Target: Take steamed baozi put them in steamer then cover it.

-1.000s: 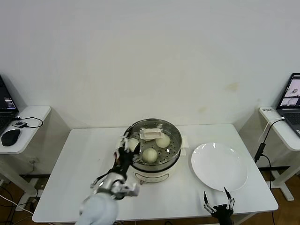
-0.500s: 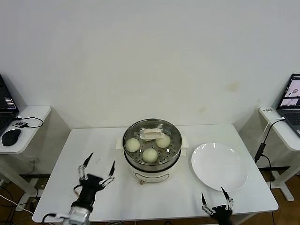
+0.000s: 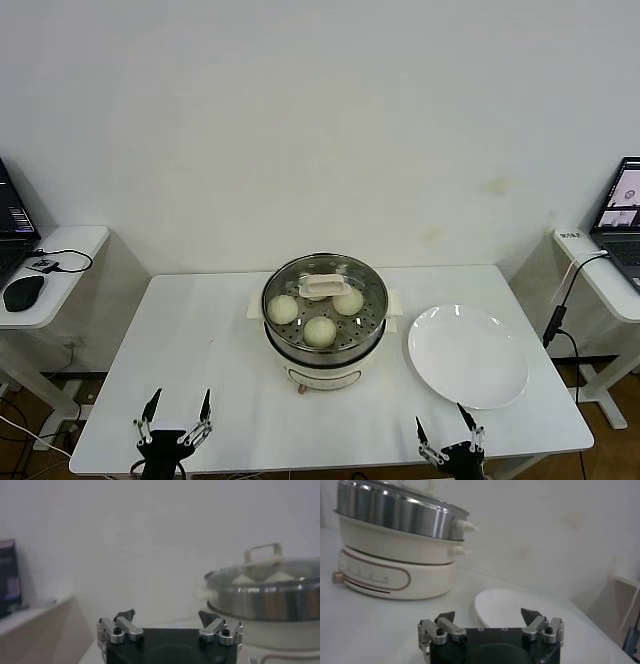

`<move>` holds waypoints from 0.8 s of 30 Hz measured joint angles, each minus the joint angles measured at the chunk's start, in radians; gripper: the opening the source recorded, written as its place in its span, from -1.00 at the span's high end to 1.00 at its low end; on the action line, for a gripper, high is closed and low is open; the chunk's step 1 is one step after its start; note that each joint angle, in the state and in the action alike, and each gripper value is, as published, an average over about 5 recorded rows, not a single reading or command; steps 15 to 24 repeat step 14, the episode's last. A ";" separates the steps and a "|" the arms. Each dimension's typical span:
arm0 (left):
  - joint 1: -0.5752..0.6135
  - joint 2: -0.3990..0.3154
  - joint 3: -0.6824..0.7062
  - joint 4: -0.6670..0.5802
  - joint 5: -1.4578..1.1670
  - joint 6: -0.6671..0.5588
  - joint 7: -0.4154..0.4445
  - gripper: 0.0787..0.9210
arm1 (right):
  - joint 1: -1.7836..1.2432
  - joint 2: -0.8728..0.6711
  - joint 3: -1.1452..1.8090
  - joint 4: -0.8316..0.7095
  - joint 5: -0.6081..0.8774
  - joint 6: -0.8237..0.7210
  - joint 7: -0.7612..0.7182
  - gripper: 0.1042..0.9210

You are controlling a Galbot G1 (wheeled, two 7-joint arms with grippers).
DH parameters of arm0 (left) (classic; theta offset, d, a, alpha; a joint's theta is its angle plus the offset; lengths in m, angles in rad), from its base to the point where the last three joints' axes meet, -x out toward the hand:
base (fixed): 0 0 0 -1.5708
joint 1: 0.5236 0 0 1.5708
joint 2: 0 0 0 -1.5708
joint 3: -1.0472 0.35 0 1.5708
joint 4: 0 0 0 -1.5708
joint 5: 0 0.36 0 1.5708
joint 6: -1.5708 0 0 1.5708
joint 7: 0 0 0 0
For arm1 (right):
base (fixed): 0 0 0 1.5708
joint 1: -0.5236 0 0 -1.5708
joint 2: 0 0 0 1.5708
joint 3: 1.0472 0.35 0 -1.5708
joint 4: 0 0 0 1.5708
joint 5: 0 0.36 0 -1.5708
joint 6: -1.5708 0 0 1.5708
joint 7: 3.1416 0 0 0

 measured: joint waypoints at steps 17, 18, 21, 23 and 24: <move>0.033 -0.024 -0.005 0.027 -0.088 -0.017 0.011 -0.77 | -0.021 -0.023 -0.023 0.035 0.062 -0.052 -0.008 -0.76; 0.033 -0.024 -0.005 0.027 -0.088 -0.017 0.011 -0.77 | -0.021 -0.023 -0.023 0.035 0.062 -0.052 -0.008 -0.76; 0.033 -0.024 -0.005 0.027 -0.088 -0.017 0.011 -0.77 | -0.021 -0.023 -0.023 0.035 0.062 -0.052 -0.008 -0.76; 0.033 -0.024 -0.005 0.027 -0.088 -0.017 0.011 -0.77 | -0.021 -0.023 -0.023 0.035 0.062 -0.052 -0.008 -0.76; 0.033 -0.024 -0.005 0.027 -0.088 -0.017 0.011 -0.77 | -0.021 -0.023 -0.023 0.035 0.062 -0.052 -0.008 -0.76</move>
